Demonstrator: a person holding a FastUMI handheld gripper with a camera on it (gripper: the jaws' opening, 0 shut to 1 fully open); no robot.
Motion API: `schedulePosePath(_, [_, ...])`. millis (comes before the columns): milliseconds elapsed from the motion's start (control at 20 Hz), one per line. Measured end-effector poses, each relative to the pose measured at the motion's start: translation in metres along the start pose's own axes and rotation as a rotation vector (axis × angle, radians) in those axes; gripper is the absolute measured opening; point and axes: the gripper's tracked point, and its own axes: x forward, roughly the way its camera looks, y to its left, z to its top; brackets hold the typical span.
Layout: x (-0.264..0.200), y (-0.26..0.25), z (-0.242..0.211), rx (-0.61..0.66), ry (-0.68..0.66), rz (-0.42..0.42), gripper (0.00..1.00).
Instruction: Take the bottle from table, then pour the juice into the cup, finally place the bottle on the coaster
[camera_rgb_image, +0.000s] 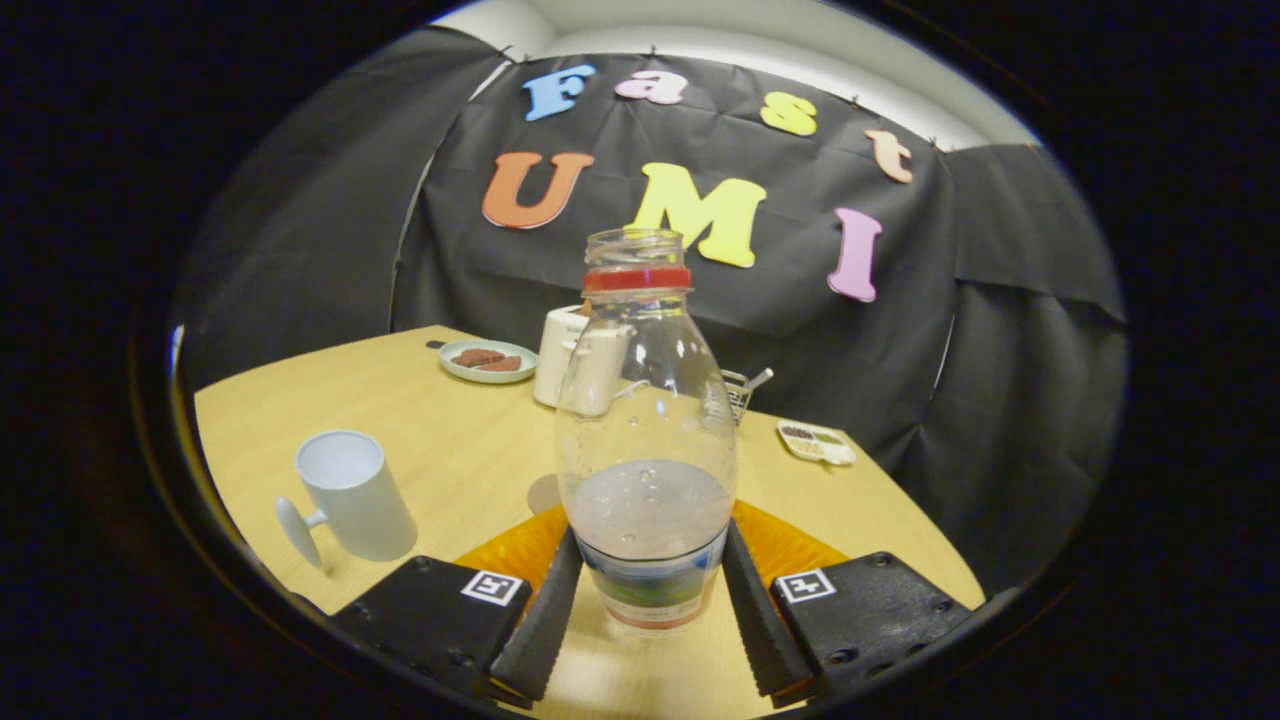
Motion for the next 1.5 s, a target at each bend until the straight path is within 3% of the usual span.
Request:
schedulePosePath(250, [-0.001, 0.020, 0.029, -0.317, -0.083, -0.077, 0.77])
schedulePosePath(550, [0.008, 0.042, 0.030, -0.588, -0.144, -0.145, 0.77])
schedulePosePath(1000, [0.022, 0.045, 0.013, -0.898, -0.168, -0.203, 0.77])
schedulePosePath(1500, [0.028, 0.048, 0.025, -1.113, -0.208, -0.235, 0.77])
